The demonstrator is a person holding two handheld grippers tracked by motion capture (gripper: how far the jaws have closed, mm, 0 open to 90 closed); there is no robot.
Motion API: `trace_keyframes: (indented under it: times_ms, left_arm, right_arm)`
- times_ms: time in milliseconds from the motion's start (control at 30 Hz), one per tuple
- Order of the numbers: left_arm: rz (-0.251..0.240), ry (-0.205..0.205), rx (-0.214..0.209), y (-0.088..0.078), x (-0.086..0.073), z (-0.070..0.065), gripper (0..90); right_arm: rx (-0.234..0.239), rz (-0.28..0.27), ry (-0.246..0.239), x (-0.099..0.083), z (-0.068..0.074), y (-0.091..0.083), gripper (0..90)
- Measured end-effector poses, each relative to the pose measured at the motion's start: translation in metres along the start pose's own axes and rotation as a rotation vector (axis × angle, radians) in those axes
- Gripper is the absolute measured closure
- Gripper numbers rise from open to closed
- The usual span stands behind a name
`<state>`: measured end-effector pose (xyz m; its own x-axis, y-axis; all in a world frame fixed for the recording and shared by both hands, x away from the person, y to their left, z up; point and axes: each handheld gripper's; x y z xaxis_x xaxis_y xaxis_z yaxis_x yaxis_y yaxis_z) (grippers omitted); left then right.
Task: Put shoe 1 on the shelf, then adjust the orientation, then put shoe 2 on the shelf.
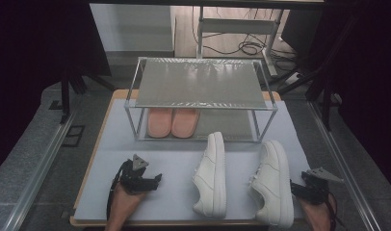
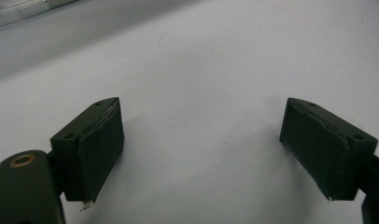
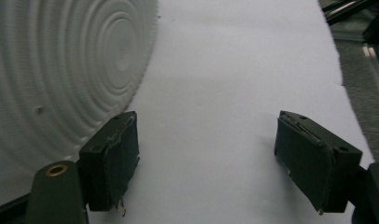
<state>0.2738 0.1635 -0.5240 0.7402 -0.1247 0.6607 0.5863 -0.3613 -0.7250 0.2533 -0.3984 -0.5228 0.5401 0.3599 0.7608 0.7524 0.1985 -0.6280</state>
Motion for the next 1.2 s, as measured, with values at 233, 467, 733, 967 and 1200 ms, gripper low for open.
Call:
trace_keyframes:
  times_ms: [233, 467, 733, 967, 1200]
  left_arm:
    - [0.002, 0.002, 0.003, 0.0, 0.0, 0.0, 13.6]
    - [-0.003, 0.005, -0.004, -0.001, -0.001, -0.001, 15.4]
    - [-0.003, 0.005, -0.007, -0.001, -0.001, -0.001, 16.7]
    - [-0.003, 0.001, -0.011, -0.001, -0.001, 0.0, 16.7]
    - [-0.004, -0.001, -0.012, -0.001, -0.001, 0.0, 16.7]
  right_arm:
    - [0.035, 0.047, -0.048, 0.005, 0.004, -0.011, 16.2]
    - [0.059, 0.073, -0.023, 0.01, 0.007, -0.027, 14.4]
    - [0.05, 0.047, -0.011, 0.02, 0.009, -0.047, 27.8]
    - [0.059, 0.056, -0.043, 0.03, 0.007, -0.065, 43.4]
    - [0.053, 0.045, -0.127, 0.036, 0.014, -0.076, 55.9]
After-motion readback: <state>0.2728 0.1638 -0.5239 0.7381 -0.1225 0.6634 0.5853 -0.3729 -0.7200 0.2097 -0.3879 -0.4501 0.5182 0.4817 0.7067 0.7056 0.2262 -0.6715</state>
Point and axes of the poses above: each handheld gripper's, and its own axes: y roughly forward along the jaws, x roughly out of its top, z roughly to its left, and after that the axes turned 15 degrees about -y, right-handed
